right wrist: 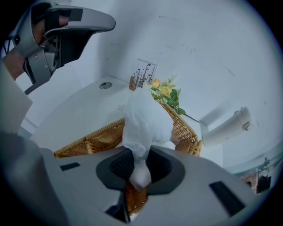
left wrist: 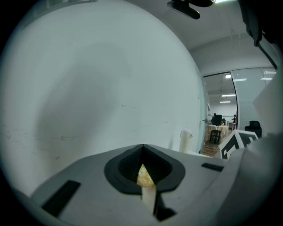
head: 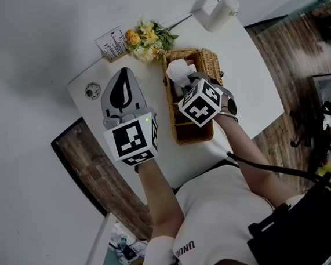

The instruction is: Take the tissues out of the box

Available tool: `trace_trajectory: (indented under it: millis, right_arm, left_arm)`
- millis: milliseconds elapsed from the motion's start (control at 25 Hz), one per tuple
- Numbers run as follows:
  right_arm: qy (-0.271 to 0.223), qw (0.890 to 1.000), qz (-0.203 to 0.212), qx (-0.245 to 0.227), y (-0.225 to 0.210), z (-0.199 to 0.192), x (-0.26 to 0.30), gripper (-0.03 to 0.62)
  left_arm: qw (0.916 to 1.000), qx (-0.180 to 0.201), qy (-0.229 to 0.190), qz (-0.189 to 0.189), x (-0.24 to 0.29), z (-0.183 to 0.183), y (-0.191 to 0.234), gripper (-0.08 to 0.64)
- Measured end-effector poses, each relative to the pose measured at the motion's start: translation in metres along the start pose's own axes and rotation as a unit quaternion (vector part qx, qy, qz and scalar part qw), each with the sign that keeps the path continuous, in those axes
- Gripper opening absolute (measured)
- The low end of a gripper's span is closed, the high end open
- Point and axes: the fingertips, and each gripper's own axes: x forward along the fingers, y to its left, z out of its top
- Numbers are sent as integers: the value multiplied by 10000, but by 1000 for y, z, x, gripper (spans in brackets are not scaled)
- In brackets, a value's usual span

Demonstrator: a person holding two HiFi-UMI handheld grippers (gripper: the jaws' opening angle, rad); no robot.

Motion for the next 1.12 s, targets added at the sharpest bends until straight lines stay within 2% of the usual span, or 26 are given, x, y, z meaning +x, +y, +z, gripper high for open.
trace_trajectory:
  millis: [1120]
  right_arm:
    - [-371,9988,-278,186,-17,16,-16,64]
  left_arm:
    - [10000,34,-35,17,-1,3,-1,12]
